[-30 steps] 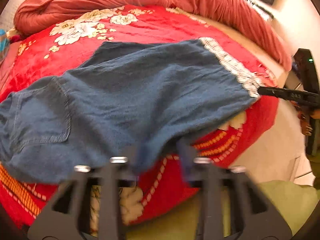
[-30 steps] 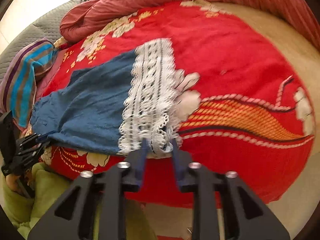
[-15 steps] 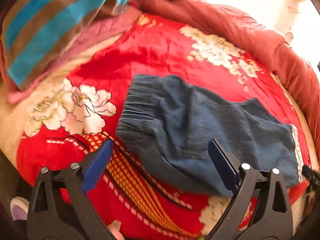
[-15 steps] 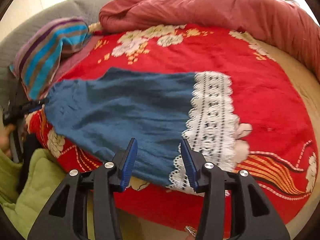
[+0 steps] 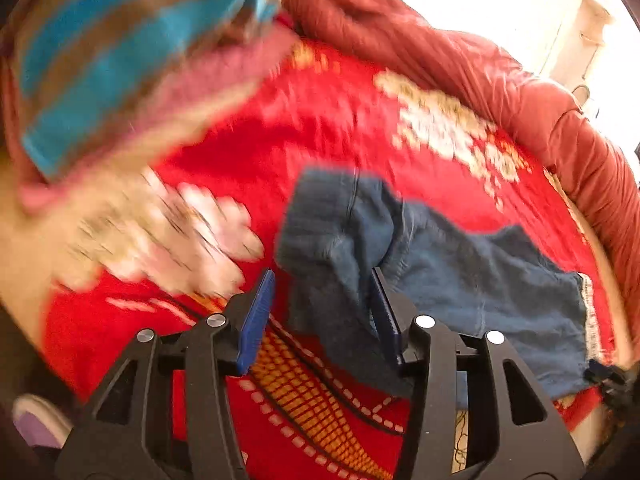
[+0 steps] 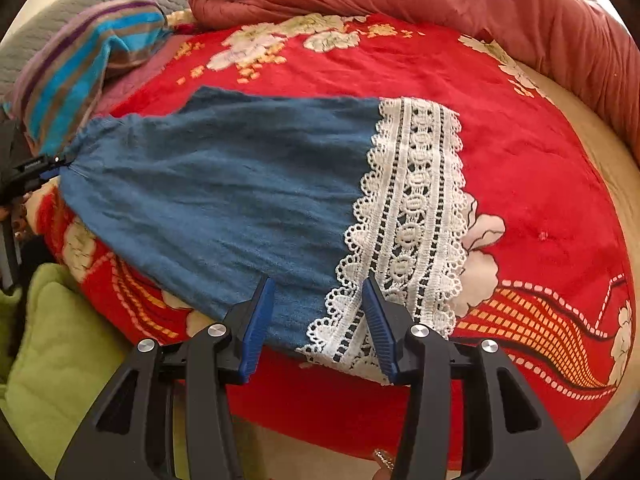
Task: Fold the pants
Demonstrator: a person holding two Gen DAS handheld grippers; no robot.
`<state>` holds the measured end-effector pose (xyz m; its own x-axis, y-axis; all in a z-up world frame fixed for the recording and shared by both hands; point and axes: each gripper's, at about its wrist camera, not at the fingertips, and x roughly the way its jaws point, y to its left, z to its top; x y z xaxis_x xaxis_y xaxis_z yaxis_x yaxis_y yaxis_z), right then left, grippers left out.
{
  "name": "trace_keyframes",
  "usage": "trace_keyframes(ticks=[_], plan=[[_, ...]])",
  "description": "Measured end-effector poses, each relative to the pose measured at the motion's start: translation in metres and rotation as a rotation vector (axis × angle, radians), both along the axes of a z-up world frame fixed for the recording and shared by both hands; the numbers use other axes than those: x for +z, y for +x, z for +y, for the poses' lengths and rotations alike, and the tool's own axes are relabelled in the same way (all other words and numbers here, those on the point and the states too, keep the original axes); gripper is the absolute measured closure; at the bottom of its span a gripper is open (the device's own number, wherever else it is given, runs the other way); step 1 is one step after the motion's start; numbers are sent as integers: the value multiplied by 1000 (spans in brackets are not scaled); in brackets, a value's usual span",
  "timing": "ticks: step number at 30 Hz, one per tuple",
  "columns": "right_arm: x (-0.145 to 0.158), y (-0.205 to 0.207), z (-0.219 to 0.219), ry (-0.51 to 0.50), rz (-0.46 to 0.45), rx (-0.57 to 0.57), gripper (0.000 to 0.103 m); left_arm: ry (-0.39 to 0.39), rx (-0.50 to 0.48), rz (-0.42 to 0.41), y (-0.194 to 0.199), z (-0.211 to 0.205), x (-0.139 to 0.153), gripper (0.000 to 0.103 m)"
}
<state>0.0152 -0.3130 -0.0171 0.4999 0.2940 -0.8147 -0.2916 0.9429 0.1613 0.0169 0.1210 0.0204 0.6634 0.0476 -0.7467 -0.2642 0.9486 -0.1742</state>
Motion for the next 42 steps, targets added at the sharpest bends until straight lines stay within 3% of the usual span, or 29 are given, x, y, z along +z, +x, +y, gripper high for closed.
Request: trace_keyframes(ticks=[3, 6, 10, 13, 15, 18, 22, 23, 24, 25, 26, 28, 31, 34, 38, 42], plan=[[24, 10, -17, 44, -84, -36, 58, 66, -54, -93, -3, -20, 42, 63], [36, 33, -38, 81, -119, -111, 55, 58, -183, -114, 18, -50, 59, 58], [29, 71, -55, 130, -83, -158, 54, -2, -428, -32, 77, -108, 42, 58], [17, 96, -60, 141, -49, -161, 54, 33, -513, 52, 117, -140, 17, 57], [9, 110, -61, 132, -29, -160, 54, -16, -556, 103, 141, -151, -2, 50], [-3, 127, -65, 139, -9, -165, 47, -32, -566, 149, 168, -156, -26, 50], [-18, 142, -67, 181, 22, -164, 46, -79, -590, 185, 183, -166, -53, 52], [-22, 145, -66, 183, 28, -163, 46, -98, -599, 185, 183, -169, -57, 65], [-26, 147, -65, 186, 33, -154, 46, -116, -620, 185, 183, -173, -60, 98], [-27, 147, -63, 185, 32, -139, 57, -117, -633, 185, 181, -177, -59, 100], [-28, 145, -60, 179, 27, -116, 76, -103, -633, 179, 181, -178, -58, 100], [-22, 139, -59, 200, 0, -97, 84, -97, -632, 135, 179, -178, -48, 101], [-9, 134, -63, 204, -67, -109, 86, -101, -618, 60, 180, -174, -31, 101], [-5, 139, -59, 155, -105, -115, 86, -46, -600, 72, 188, -181, -35, 101], [-25, 149, -53, 80, -55, -131, 85, 21, -580, 121, 195, -190, -58, 99], [-33, 150, -54, 68, -52, -147, 83, 29, -573, 96, 194, -188, -64, 94]])
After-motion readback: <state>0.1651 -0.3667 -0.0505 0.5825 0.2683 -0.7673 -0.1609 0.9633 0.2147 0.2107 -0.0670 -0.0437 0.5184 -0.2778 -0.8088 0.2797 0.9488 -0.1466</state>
